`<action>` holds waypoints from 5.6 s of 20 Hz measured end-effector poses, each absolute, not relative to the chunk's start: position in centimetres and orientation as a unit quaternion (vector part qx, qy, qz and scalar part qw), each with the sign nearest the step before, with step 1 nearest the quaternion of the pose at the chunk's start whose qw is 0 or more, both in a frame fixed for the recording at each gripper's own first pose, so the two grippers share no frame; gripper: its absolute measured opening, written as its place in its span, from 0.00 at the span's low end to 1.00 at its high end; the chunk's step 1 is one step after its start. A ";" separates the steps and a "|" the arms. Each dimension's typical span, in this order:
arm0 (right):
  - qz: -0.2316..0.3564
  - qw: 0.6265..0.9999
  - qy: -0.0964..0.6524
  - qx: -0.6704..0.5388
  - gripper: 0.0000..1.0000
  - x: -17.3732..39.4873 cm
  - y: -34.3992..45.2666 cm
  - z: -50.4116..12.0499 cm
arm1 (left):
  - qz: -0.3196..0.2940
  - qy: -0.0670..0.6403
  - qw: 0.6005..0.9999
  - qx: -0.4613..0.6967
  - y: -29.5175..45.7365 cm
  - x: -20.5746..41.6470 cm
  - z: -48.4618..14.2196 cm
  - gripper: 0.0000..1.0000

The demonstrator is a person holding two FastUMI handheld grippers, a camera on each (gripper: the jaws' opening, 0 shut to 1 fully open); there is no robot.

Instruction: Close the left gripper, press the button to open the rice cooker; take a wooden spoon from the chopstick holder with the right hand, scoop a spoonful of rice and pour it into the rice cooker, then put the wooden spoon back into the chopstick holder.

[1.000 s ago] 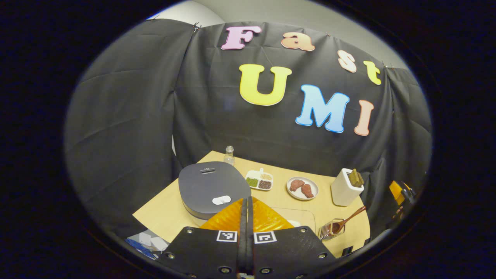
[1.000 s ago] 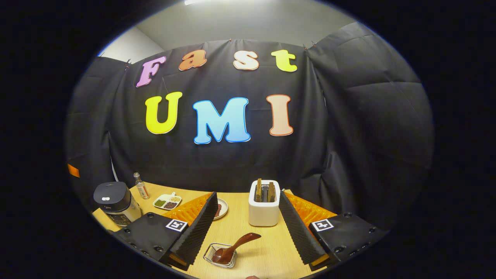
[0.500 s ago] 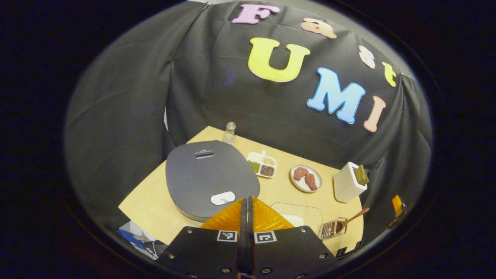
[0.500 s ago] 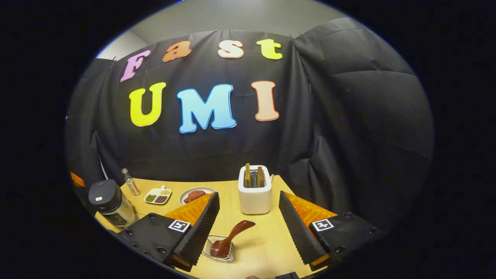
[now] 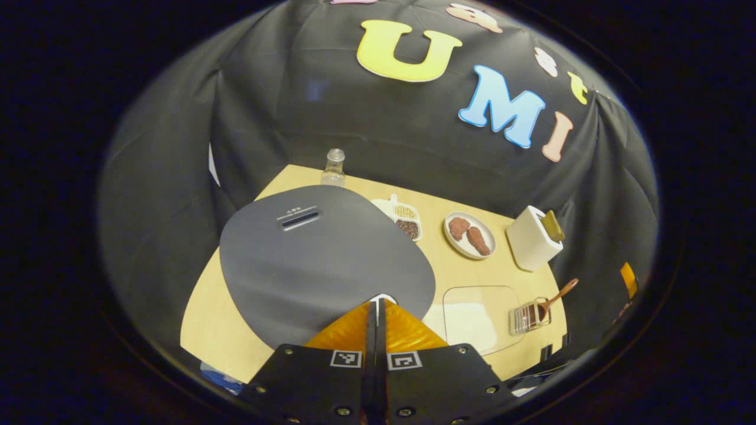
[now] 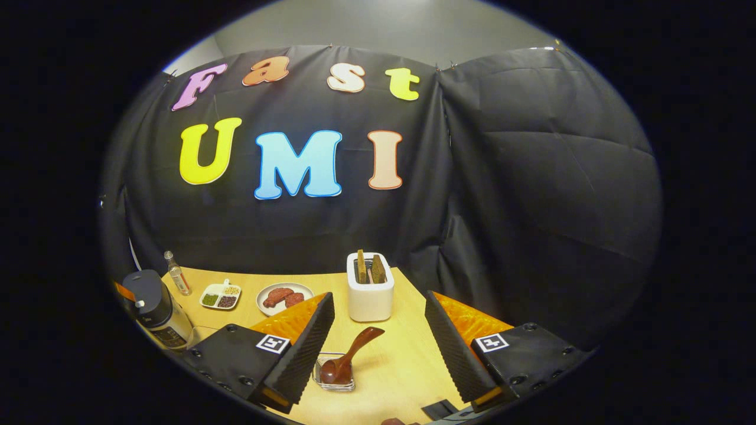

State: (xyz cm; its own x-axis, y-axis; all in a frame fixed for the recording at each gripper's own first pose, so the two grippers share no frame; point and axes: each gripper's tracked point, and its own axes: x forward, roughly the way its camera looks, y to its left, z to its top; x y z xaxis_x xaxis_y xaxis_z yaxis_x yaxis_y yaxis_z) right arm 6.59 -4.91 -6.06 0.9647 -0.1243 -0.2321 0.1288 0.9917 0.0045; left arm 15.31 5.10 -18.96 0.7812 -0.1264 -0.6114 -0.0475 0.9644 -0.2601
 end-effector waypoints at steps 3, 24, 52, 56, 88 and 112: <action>-0.088 0.990 0.107 0.001 0.94 4.8 -3.7 -5.6 | -0.048 0.330 0.933 -0.137 4.9 15.9 -18.9 0.05; -0.091 0.982 0.156 0.054 1.00 7.4 -4.3 -8.3 | 0.079 0.167 0.981 0.064 7.3 12.6 -6.2 0.02; 0.021 0.900 0.359 0.246 0.98 17.9 -4.8 -26.8 | 0.149 0.110 0.982 -0.042 -0.3 1.0 -6.9 0.94; 0.030 0.890 0.377 0.256 0.96 19.7 -3.6 -28.4 | 0.161 0.128 0.977 -0.047 0.1 0.3 -8.5 0.94; -0.038 0.937 0.245 0.245 0.22 11.7 -2.2 -16.9 | -0.009 0.103 0.995 -0.001 1.7 5.8 -7.4 0.94; 0.084 0.948 0.226 0.209 0.23 11.0 15.2 -13.1 | 0.004 0.096 0.995 -0.035 10.1 3.5 -9.9 0.94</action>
State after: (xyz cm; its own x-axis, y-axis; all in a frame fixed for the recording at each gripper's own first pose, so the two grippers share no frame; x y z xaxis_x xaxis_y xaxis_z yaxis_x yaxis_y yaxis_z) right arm 11.05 15.16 -13.08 0.8842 0.2531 -0.3926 -0.0648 0.8988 0.4335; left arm 3.49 10.09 -9.85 0.9814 0.0019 -0.1921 -0.0155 0.9975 -0.0689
